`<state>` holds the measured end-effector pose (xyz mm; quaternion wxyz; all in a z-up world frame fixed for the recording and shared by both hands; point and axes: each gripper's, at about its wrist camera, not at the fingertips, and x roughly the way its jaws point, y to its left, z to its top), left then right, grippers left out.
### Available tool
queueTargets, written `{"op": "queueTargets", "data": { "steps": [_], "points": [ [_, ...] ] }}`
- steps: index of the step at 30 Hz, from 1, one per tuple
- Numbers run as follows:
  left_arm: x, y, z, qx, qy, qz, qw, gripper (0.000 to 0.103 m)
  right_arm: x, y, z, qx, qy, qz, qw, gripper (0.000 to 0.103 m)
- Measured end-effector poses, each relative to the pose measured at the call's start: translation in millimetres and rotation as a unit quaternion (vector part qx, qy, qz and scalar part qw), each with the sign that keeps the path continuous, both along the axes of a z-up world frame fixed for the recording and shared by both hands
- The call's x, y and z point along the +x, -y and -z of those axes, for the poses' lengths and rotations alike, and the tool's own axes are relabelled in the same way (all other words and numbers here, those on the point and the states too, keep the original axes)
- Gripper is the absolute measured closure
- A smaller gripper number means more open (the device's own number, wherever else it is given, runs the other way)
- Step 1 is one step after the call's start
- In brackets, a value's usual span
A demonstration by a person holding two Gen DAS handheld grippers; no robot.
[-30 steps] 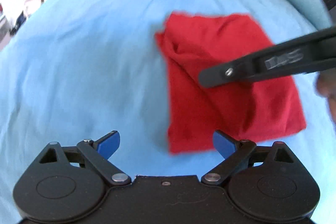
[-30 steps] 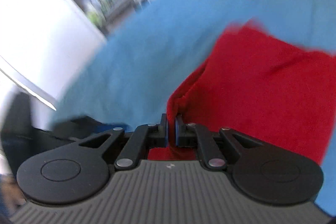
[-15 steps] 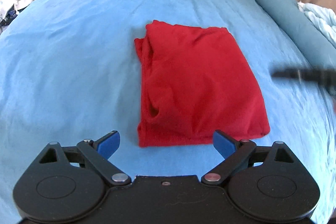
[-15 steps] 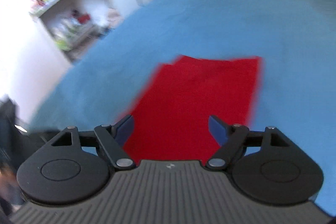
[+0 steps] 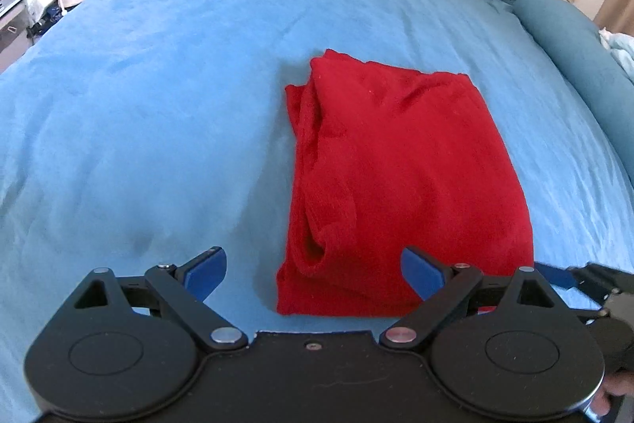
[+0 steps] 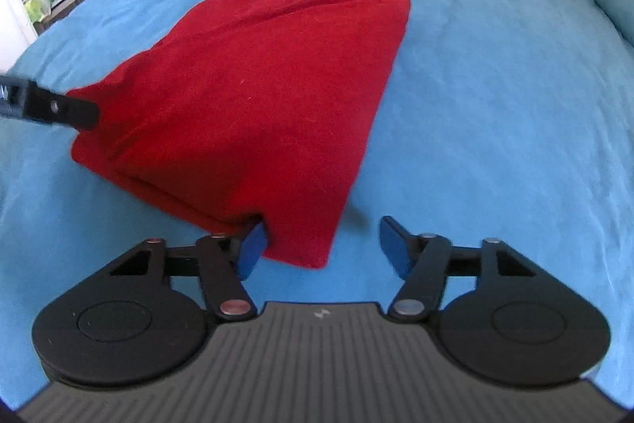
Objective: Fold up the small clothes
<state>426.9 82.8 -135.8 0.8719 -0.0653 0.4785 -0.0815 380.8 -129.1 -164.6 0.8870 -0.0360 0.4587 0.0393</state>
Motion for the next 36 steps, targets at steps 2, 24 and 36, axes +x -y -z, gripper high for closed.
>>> {"op": "queueTargets", "data": {
  "steps": [2, 24, 36],
  "points": [
    [1, -1, -2, -0.001, 0.0, -0.006, 1.0, 0.006, 0, 1, -3, -0.007, 0.011, 0.002, 1.0, 0.055],
    [-2, -1, 25, 0.11, -0.03, 0.018, 0.9934, 0.013, -21, 53, -8, -0.012, -0.028, -0.024, 0.999, 0.038],
    [39, 14, -72, 0.088, 0.031, 0.069, 0.9933, 0.0, 28, 66, -99, 0.101, -0.006, -0.011, 0.995, 0.0]
  ]
}}
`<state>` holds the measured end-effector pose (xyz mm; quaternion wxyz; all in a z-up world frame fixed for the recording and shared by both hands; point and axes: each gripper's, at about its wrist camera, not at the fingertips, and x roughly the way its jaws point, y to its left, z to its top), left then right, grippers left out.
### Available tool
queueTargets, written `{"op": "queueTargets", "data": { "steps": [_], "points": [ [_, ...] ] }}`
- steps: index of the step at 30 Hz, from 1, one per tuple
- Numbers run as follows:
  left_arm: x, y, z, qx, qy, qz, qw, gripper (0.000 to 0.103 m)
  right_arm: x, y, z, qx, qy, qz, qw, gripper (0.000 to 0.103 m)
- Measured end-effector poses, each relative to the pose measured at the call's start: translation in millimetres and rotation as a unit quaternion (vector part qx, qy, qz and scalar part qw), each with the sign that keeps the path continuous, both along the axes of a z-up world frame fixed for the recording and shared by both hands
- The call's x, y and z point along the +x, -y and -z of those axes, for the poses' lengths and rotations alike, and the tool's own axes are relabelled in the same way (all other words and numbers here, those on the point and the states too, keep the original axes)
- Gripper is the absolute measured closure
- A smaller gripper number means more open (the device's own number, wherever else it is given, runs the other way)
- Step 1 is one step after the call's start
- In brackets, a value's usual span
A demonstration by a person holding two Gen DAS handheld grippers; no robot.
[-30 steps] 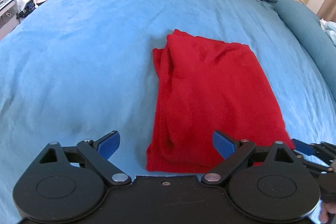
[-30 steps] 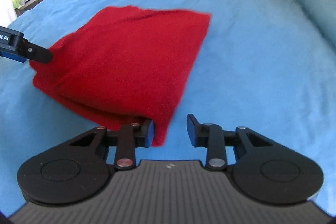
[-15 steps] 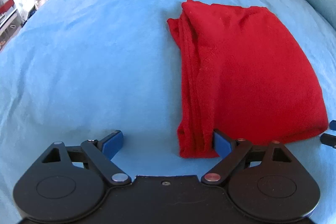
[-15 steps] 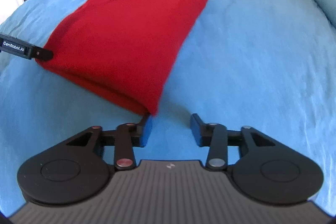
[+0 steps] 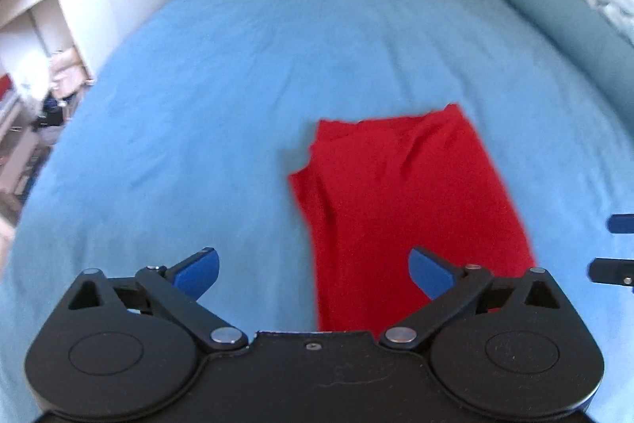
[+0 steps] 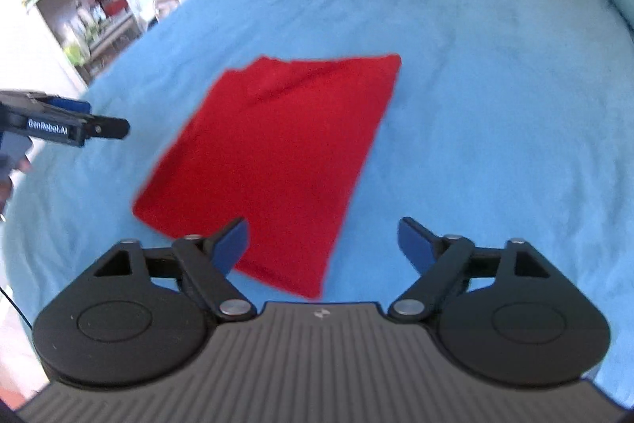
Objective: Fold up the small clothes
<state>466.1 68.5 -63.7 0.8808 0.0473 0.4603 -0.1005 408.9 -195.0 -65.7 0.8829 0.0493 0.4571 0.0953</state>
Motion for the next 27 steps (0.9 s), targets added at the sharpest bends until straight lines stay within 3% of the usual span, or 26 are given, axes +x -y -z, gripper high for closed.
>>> {"op": "queueTargets", "data": {
  "steps": [4, 8, 13, 16, 20, 23, 24, 25, 27],
  "points": [
    [22, -7, 12, -0.026, -0.016, 0.005, 0.9995, 0.0, 32, 4, -4, 0.03, -0.016, 0.016, 0.999, 0.0],
    [44, -13, 38, -0.072, -0.047, 0.003, 0.9963, 0.001, 59, 16, 22, 0.057, -0.061, 0.048, 0.995, 0.0],
    [61, -11, 72, -0.099, -0.088, 0.012, 0.9911, 0.014, 78, 30, 62, 0.117, -0.088, 0.097, 0.984, 0.0],
    [66, -10, 90, -0.112, -0.109, 0.014, 0.9876, 0.025, 86, 32, 80, 0.123, -0.091, 0.109, 0.982, 0.0],
    [75, -10, 102, -0.137, -0.116, 0.009, 0.9837, 0.026, 98, 26, 99, 0.132, -0.099, 0.102, 0.981, 0.0],
    [82, -9, 106, -0.15, -0.115, 0.001, 0.9819, 0.027, 107, 18, 111, 0.132, -0.108, 0.091, 0.981, 0.008],
    [83, -8, 106, -0.153, -0.112, -0.001, 0.9819, 0.035, 109, 16, 112, 0.133, -0.103, 0.089, 0.982, 0.01],
    [84, -5, 107, -0.159, -0.111, 0.0, 0.9811, 0.046, 109, 13, 112, 0.135, -0.099, 0.084, 0.982, 0.021],
    [84, -1, 106, -0.162, -0.112, -0.002, 0.9805, 0.057, 113, 8, 111, 0.128, -0.096, 0.078, 0.984, 0.033]
  ]
}}
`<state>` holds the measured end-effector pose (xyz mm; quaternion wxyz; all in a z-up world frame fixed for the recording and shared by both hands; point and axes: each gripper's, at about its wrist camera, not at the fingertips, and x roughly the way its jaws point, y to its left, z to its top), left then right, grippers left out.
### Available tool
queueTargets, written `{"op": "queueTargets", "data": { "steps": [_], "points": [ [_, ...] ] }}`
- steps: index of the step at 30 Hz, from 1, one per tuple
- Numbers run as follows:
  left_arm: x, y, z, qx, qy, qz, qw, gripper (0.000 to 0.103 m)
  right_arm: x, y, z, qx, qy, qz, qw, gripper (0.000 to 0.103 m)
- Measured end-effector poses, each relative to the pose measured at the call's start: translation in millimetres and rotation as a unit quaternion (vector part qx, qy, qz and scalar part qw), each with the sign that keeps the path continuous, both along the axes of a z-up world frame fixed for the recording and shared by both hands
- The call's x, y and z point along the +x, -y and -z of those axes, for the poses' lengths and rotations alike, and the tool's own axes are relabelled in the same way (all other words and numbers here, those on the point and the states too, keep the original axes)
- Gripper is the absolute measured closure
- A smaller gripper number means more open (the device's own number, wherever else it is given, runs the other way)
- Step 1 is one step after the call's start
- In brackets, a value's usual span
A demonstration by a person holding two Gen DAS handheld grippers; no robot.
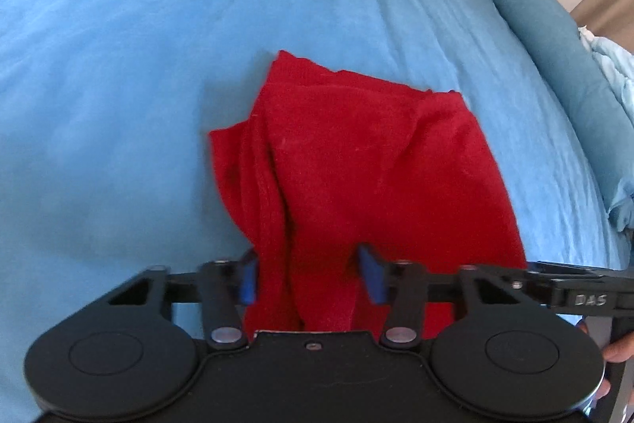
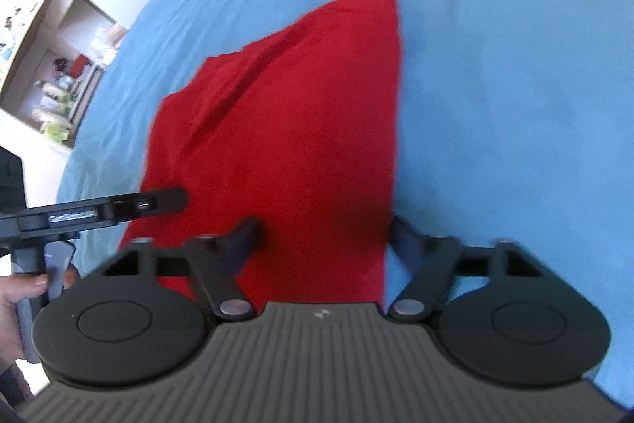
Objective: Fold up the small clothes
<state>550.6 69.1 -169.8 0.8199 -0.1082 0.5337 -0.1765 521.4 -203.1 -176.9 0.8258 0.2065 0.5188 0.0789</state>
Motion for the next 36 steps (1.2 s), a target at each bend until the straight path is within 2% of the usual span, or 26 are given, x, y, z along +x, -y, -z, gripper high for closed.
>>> {"op": "queueTargets", "data": {
  "steps": [1, 4, 9, 15, 18, 24, 27, 32, 36],
  "points": [
    [0, 1, -1, 0.005, 0.001, -0.004, 1.0, 0.061, 0, -2, -2, -0.006, 0.005, -0.003, 1.0, 0.047],
    [-5, 6, -13, 0.02, 0.014, -0.011, 0.9996, 0.075, -6, -2, -13, -0.01, 0.027, -0.005, 1.0, 0.06],
    [-22, 18, -40, 0.026, 0.05, 0.005, 0.9984, 0.08, -20, -1, -44, -0.017, 0.065, -0.009, 0.998, 0.062],
    [-61, 38, -74, 0.005, 0.08, 0.019, 0.9966, 0.08, -51, 19, -86, -0.018, 0.095, -0.007, 0.995, 0.063],
    [-84, 52, -86, -0.017, 0.079, 0.017, 0.9966, 0.08, -83, 38, -105, -0.015, 0.1, 0.006, 0.995, 0.063],
    [-153, 95, -107, -0.005, 0.09, 0.049, 0.9947, 0.08, -161, 60, -135, -0.033, 0.099, 0.004, 0.995, 0.063],
    [-175, 111, -92, -0.013, 0.064, 0.057, 0.9963, 0.08, -196, 69, -129, -0.048, 0.094, -0.001, 0.994, 0.063],
    [-190, 133, -50, -0.005, 0.034, 0.066, 0.9972, 0.08, -234, 87, -84, -0.044, 0.066, 0.018, 0.997, 0.063],
    [-207, 149, -28, 0.042, 0.067, 0.086, 0.9932, 0.079, -255, 92, -50, -0.056, 0.067, 0.033, 0.996, 0.062]
  ]
}}
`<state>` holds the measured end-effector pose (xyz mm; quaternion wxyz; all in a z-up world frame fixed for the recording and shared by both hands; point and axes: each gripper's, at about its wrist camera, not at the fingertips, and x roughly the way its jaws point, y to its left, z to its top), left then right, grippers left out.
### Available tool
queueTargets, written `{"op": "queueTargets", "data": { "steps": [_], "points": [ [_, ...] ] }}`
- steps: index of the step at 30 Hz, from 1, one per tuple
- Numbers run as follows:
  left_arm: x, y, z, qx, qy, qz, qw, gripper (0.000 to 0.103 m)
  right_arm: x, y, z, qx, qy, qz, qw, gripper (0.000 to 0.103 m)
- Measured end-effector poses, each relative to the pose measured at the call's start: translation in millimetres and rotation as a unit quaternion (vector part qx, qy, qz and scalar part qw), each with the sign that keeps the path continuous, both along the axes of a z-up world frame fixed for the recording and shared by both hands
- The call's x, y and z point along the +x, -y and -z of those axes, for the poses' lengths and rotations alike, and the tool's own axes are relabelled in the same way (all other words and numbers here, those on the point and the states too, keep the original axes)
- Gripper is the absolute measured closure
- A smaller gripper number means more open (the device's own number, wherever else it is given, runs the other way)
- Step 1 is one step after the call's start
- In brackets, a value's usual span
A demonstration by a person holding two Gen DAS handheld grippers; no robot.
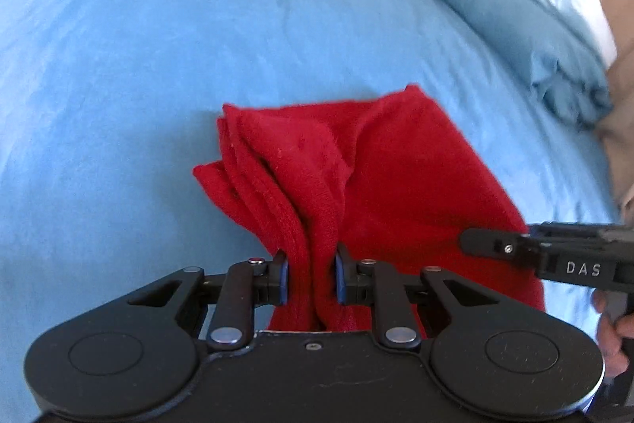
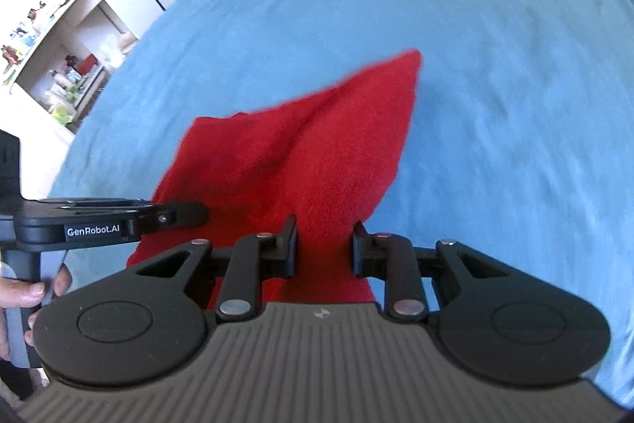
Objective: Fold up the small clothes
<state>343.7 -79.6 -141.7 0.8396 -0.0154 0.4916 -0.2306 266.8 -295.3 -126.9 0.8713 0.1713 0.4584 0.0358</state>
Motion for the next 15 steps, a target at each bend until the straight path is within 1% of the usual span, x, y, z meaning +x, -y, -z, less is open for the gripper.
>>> {"op": "queueTargets", "data": {
  "steps": [2, 3, 4, 5, 6, 7, 8, 9, 10, 11, 12, 13, 15],
  "points": [
    [-2, -3, 10, 0.001, 0.013, -0.009, 0.9999, 0.077, -7, 3, 14, 0.001, 0.005, 0.007, 1.0, 0.061],
    [-3, -7, 14, -0.006, 0.016, -0.016, 0.9997, 0.074, -9, 6, 20, 0.007, 0.01, 0.011, 1.0, 0.059],
    [-2, -7, 17, -0.013, 0.018, -0.022, 0.9995, 0.069, -8, 4, 24, 0.011, 0.012, 0.013, 1.0, 0.057],
    [-3, -7, 16, -0.016, 0.019, -0.028, 0.9993, 0.066, -9, 5, 26, 0.011, 0.012, 0.011, 1.0, 0.056],
    [-3, -9, 16, -0.017, 0.02, -0.032, 0.9991, 0.059, -8, 3, 26, 0.007, 0.011, 0.004, 1.0, 0.052],
    [-6, -9, 15, -0.012, 0.024, -0.037, 0.9989, 0.049, -7, 2, 23, 0.0, 0.01, -0.003, 1.0, 0.051],
    [-9, -11, 11, -0.007, 0.035, -0.04, 0.9985, 0.043, -5, -1, 19, -0.01, 0.011, -0.009, 1.0, 0.048],
    [-12, -14, 8, -0.003, 0.052, -0.043, 0.9978, 0.027, -2, -2, 15, -0.017, 0.014, -0.013, 1.0, 0.037],
    [-18, -17, 4, 0.004, 0.068, -0.047, 0.9966, 0.016, -3, -1, 12, -0.025, 0.024, -0.011, 0.999, 0.022],
    [-20, -19, 1, 0.01, 0.082, -0.054, 0.9952, 0.013, -7, 1, 8, -0.034, 0.043, -0.004, 0.998, 0.014],
    [-21, -22, 1, 0.012, 0.09, -0.062, 0.9939, 0.012, -11, 5, 8, -0.042, 0.061, 0.005, 0.997, 0.003],
    [-22, -27, 2, 0.013, 0.095, -0.071, 0.9929, 0.012, -14, 7, 8, -0.053, 0.076, 0.017, 0.996, 0.001],
    [-23, -34, 8, 0.016, 0.102, -0.085, 0.991, 0.012, -15, 12, 15, -0.072, 0.08, 0.032, 0.994, 0.002]
  ]
}}
